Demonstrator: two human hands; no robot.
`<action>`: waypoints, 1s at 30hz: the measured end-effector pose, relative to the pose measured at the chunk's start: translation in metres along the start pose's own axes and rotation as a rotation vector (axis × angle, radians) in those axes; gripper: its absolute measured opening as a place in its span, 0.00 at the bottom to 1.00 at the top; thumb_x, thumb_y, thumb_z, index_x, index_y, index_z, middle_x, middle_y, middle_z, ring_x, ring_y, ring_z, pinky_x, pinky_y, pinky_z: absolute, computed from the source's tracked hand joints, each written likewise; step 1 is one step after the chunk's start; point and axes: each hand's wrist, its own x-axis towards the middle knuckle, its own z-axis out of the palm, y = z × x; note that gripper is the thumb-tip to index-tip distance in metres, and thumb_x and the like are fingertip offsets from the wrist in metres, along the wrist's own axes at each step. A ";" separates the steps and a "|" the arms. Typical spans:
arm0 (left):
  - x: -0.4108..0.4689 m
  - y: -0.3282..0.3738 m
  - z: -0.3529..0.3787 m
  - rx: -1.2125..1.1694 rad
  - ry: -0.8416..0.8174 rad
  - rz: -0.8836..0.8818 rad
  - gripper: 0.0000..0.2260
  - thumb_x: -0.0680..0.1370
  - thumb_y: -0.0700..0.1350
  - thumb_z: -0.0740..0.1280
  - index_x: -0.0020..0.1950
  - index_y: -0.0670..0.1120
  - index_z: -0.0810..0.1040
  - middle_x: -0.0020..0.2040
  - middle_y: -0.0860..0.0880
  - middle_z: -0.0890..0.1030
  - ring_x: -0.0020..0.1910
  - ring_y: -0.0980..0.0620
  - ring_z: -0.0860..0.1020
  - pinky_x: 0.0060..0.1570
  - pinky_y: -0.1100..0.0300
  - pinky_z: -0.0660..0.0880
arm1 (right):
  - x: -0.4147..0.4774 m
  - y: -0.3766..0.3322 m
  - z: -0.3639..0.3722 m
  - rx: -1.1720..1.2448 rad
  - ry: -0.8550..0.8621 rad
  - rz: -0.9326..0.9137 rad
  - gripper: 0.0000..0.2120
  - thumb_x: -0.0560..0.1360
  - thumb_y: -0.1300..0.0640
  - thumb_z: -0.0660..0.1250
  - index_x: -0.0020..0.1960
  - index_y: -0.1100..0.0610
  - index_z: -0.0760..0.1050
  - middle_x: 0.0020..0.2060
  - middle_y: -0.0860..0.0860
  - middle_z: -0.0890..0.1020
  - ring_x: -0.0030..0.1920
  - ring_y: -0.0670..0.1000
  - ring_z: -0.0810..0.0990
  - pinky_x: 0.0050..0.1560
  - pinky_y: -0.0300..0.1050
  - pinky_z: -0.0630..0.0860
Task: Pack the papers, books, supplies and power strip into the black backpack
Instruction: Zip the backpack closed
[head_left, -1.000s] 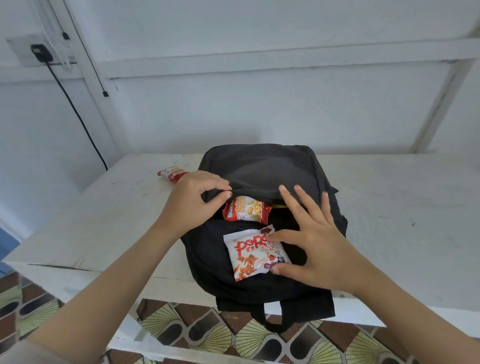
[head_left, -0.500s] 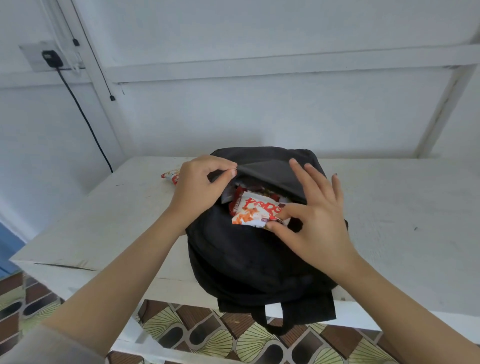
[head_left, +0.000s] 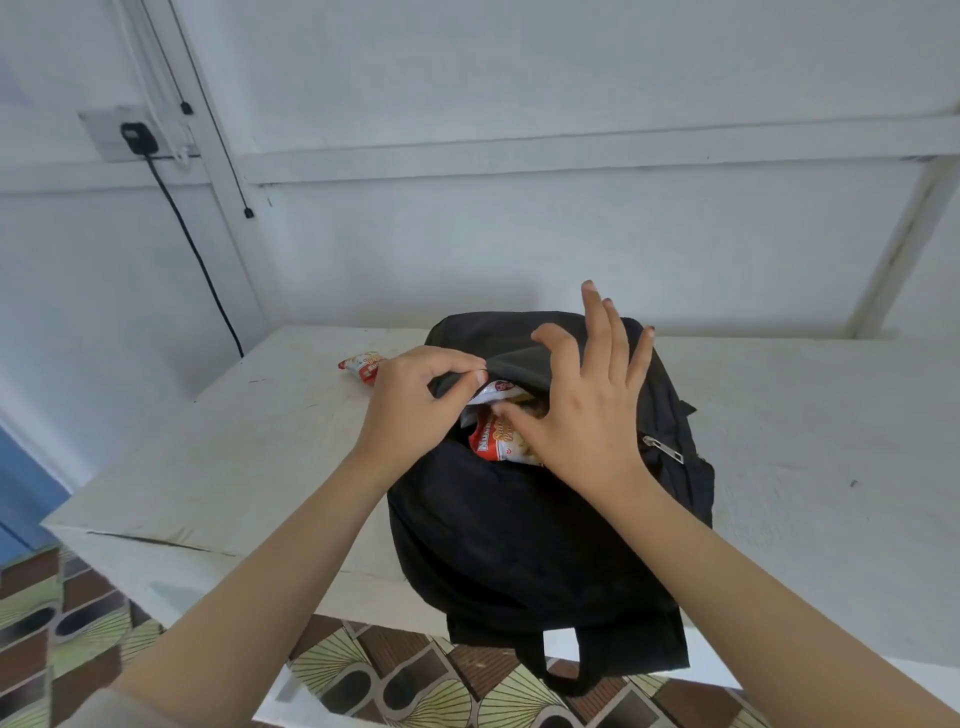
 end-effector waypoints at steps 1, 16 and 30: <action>-0.001 -0.001 0.000 0.007 0.003 0.008 0.07 0.73 0.40 0.71 0.50 0.46 0.84 0.46 0.57 0.81 0.48 0.63 0.78 0.50 0.74 0.72 | -0.001 -0.001 -0.001 0.017 0.005 0.004 0.31 0.64 0.40 0.72 0.61 0.51 0.64 0.72 0.63 0.60 0.72 0.64 0.58 0.68 0.68 0.49; -0.022 -0.033 -0.018 -0.090 0.058 -0.234 0.06 0.76 0.42 0.67 0.50 0.47 0.82 0.45 0.61 0.79 0.46 0.68 0.77 0.45 0.81 0.68 | 0.010 -0.029 -0.012 0.239 -0.264 -0.182 0.36 0.64 0.39 0.71 0.67 0.45 0.60 0.74 0.56 0.56 0.74 0.58 0.53 0.72 0.59 0.45; -0.029 -0.184 -0.082 0.089 -0.178 -0.538 0.07 0.76 0.48 0.68 0.54 0.53 0.80 0.51 0.57 0.80 0.54 0.58 0.75 0.56 0.62 0.68 | 0.122 -0.113 0.120 0.016 -1.053 -0.119 0.19 0.77 0.45 0.60 0.64 0.53 0.70 0.58 0.50 0.76 0.59 0.54 0.73 0.65 0.55 0.63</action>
